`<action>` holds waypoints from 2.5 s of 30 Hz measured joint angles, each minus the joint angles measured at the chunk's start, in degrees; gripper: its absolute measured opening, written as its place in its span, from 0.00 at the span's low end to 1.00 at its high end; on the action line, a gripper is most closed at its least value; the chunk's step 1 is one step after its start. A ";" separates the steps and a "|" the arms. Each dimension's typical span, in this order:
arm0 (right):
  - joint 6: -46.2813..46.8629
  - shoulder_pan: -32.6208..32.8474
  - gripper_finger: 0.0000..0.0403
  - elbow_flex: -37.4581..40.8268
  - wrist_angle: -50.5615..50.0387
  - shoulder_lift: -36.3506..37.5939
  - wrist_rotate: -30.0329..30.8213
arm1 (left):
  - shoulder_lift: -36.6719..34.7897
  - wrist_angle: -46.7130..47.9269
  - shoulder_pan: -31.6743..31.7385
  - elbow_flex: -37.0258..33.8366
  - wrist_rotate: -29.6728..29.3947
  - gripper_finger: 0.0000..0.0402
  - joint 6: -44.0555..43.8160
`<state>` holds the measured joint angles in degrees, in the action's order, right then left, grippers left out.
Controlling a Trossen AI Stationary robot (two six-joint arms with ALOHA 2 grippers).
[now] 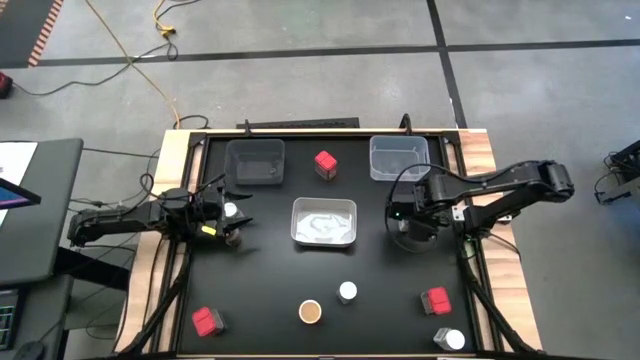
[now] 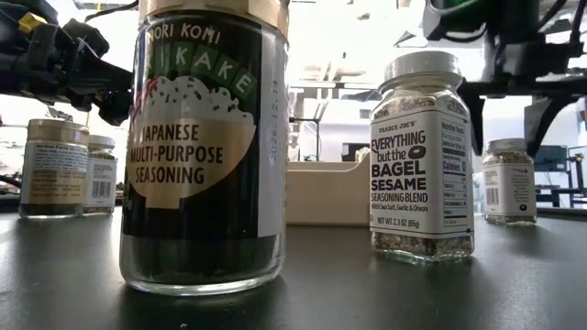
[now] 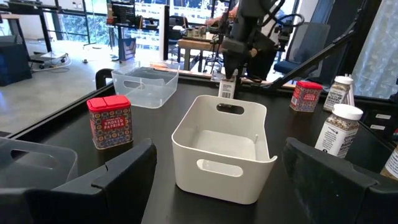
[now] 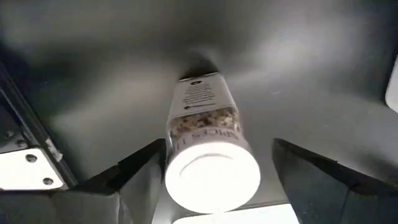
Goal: Sort spices by type
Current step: Put the white seasoning bottle into the transparent bin
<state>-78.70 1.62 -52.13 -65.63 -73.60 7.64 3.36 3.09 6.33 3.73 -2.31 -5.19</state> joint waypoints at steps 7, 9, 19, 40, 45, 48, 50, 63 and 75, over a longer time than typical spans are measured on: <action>-2.77 -1.50 0.76 3.19 1.67 0.00 -0.07 | 0.00 0.00 0.01 -0.01 0.00 0.83 -0.02; -2.82 -1.50 0.72 3.78 1.75 0.02 -0.08 | 0.00 0.01 0.00 0.00 0.02 0.83 -0.02; 0.97 -1.50 0.55 4.30 2.00 0.02 -0.19 | 0.02 0.00 0.01 -0.01 0.01 0.83 0.00; 53.11 -15.10 0.55 -1.66 6.18 -0.02 -0.87 | 0.01 0.00 0.01 -0.02 0.01 0.83 -0.01; 59.48 -18.87 0.55 -11.30 4.16 -0.02 -6.66 | 0.01 0.00 0.02 0.00 0.00 0.83 -0.02; 59.57 -21.10 0.55 -18.02 4.28 -0.02 -6.62 | 0.02 0.00 0.00 0.00 0.02 0.83 -0.02; 59.38 -23.18 0.56 -22.62 4.21 -1.01 -6.35 | 0.02 0.00 0.00 -0.01 0.01 0.83 -0.01; 50.18 -40.85 0.56 -44.77 -14.44 -21.68 -5.86 | -0.01 0.00 0.02 -0.02 0.02 0.83 0.00; 41.06 -51.60 0.56 -42.85 -12.65 -28.16 -5.93 | 0.02 0.00 0.00 -0.02 0.02 0.83 -0.02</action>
<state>-37.64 -49.99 -94.98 -78.28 -101.76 1.70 3.38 3.09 6.33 3.70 -2.29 -5.21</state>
